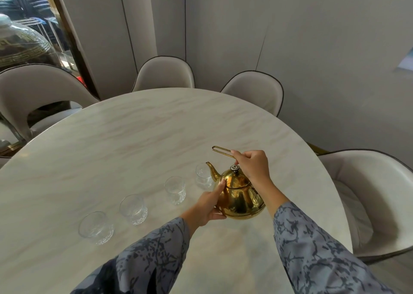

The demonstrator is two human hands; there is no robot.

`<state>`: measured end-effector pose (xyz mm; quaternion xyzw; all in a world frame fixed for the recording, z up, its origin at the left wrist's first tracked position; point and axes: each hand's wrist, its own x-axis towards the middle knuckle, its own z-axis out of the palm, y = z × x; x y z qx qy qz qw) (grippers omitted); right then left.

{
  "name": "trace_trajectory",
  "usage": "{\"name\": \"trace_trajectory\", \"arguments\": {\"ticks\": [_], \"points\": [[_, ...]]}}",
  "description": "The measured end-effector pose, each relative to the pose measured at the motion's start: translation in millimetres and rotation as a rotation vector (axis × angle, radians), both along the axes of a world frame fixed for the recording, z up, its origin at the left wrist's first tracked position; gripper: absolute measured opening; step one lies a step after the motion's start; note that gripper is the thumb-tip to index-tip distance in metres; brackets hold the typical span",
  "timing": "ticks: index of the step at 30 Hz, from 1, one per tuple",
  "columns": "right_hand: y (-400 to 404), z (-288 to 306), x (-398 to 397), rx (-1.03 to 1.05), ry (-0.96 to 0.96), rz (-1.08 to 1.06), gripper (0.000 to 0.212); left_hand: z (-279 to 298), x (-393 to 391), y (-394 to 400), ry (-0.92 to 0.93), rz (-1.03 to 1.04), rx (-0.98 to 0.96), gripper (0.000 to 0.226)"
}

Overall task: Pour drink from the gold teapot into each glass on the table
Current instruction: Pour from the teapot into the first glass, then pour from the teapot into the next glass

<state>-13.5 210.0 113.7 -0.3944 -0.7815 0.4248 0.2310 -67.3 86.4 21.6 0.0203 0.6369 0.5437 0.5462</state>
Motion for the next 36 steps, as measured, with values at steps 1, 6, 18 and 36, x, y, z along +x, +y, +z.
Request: {"name": "trace_trajectory", "arguments": {"ticks": [1, 6, 18, 36], "points": [[-3, 0, -1, 0.005, -0.001, 0.011, 0.043, 0, 0, -3, 0.001, 0.014, 0.005, 0.073], [-17, 2, -10, 0.032, -0.029, 0.098, 0.045, 0, 8, -21, -0.051, 0.081, 0.023, 0.071], [-59, -2, -36, 0.079, -0.183, 0.244, 0.041, -14, 14, -61, -0.258, 0.191, 0.106, 0.075], [-75, 41, -67, 0.183, -0.407, 0.268, 0.029, 3, 14, -63, -0.521, 0.213, 0.283, 0.088]]}}
